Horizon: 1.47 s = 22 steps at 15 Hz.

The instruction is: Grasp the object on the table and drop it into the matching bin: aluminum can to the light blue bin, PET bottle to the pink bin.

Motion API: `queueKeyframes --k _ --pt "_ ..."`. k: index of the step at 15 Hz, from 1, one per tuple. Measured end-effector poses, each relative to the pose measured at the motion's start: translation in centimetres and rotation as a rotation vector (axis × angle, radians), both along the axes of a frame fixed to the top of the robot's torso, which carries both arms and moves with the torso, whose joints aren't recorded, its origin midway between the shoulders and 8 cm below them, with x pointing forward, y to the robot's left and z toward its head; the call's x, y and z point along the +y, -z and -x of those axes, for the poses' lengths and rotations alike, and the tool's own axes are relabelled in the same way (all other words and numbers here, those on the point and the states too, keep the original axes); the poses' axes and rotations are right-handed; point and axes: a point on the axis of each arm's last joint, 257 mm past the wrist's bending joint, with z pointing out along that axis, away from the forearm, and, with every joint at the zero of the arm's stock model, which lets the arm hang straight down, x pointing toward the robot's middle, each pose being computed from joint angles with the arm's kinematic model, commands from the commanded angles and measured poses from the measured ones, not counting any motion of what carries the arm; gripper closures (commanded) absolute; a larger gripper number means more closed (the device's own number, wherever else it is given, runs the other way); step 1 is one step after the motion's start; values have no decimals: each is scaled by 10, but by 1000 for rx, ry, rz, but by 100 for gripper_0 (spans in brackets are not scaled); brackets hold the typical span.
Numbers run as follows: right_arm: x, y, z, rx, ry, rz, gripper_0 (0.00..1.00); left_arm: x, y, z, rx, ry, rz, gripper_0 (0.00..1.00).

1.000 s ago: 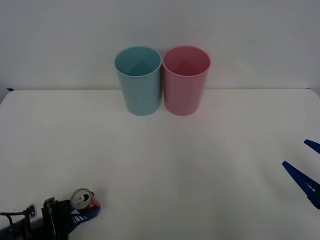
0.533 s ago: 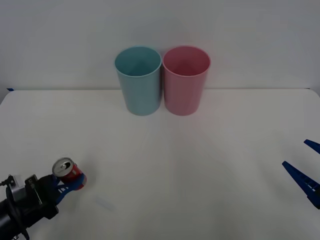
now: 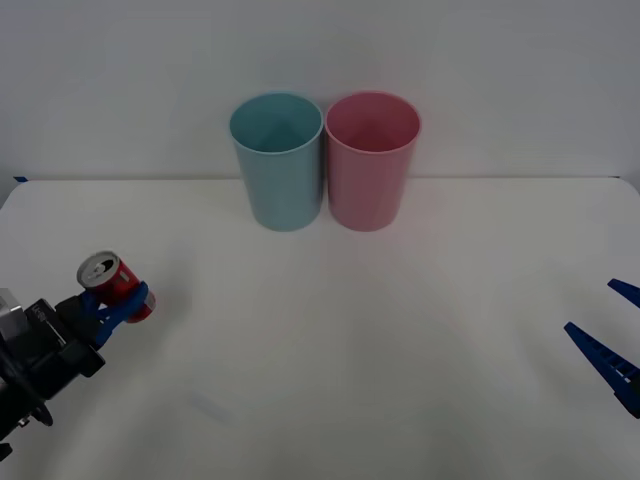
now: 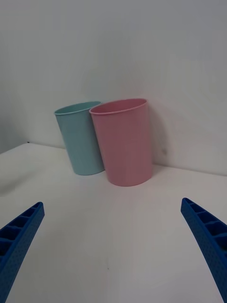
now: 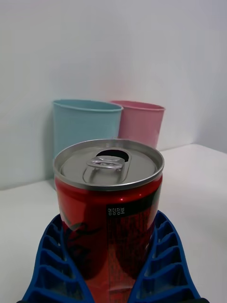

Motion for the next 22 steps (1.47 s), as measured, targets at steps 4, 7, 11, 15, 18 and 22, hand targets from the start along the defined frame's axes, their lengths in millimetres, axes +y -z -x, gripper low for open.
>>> queueKeyframes --k 4,7,11,15,18,22 --pt "0 0 0 0 0 0 0 4 -41 -18 -36 -65 47 100" --pt "0 0 0 0 0 0 0 2 -74 -30 -73 -102 69 100" --pt "0 0 0 0 0 0 0 -19 -122 -50 -75 -89 107 100" --pt "0 0 0 0 0 0 0 -32 -156 -80 -84 -87 99 100" --pt "0 0 0 0 0 0 0 -40 -177 -102 -87 -79 100 100" --pt "0 0 0 0 0 0 0 -50 -187 -151 -81 -79 62 100"
